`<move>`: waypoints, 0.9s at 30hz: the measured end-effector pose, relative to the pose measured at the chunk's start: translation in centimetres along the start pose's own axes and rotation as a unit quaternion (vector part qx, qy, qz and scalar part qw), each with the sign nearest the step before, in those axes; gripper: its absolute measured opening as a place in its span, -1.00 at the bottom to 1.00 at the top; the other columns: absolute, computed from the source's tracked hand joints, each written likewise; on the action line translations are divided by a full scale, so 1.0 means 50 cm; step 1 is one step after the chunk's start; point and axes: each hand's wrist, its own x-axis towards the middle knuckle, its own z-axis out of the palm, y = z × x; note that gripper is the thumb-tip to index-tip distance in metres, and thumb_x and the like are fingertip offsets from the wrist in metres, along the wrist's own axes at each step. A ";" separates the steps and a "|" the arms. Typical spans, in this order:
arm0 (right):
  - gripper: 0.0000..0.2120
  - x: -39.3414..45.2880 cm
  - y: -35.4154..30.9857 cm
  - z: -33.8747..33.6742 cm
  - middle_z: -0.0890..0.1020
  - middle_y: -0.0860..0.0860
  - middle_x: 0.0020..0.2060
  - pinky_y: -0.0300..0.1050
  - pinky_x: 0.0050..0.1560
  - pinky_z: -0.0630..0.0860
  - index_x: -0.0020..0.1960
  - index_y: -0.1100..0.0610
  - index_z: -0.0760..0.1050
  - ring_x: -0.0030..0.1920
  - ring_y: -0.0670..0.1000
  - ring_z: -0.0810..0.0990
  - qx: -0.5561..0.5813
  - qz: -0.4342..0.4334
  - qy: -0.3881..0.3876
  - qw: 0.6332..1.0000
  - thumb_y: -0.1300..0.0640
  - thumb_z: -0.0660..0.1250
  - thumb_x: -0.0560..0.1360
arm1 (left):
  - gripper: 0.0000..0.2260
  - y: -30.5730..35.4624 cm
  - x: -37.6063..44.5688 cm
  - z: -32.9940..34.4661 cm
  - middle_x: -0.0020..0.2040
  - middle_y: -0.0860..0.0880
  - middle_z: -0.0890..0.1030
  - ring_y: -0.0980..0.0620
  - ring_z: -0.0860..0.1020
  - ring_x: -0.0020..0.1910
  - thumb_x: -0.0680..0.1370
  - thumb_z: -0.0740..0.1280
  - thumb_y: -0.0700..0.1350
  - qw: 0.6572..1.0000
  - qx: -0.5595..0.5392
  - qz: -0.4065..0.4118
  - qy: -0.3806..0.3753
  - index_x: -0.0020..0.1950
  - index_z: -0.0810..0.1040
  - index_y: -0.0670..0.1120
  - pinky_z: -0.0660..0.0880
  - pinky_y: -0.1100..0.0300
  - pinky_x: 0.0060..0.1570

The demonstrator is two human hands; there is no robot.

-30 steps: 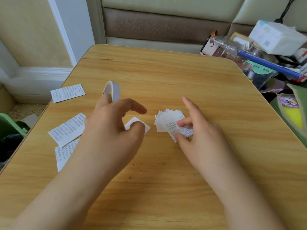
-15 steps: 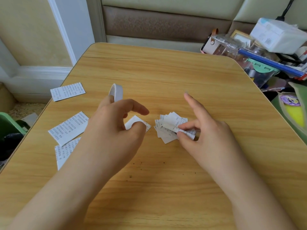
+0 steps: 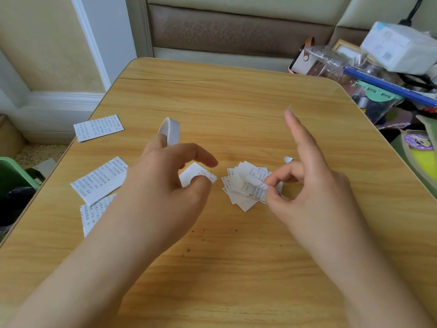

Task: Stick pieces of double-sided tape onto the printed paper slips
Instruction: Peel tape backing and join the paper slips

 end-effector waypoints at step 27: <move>-0.75 -0.021 -0.004 -0.050 0.24 0.00 -0.60 -0.38 -0.56 0.02 0.05 0.28 0.58 -0.59 -0.12 0.07 0.445 0.298 -0.291 0.793 0.31 0.14 0.51 | -0.67 -0.067 -0.020 0.055 -0.31 0.18 0.12 0.32 0.11 -0.35 0.21 0.33 -0.14 0.941 0.176 0.276 -0.084 -0.16 0.68 0.22 0.07 0.34 -0.19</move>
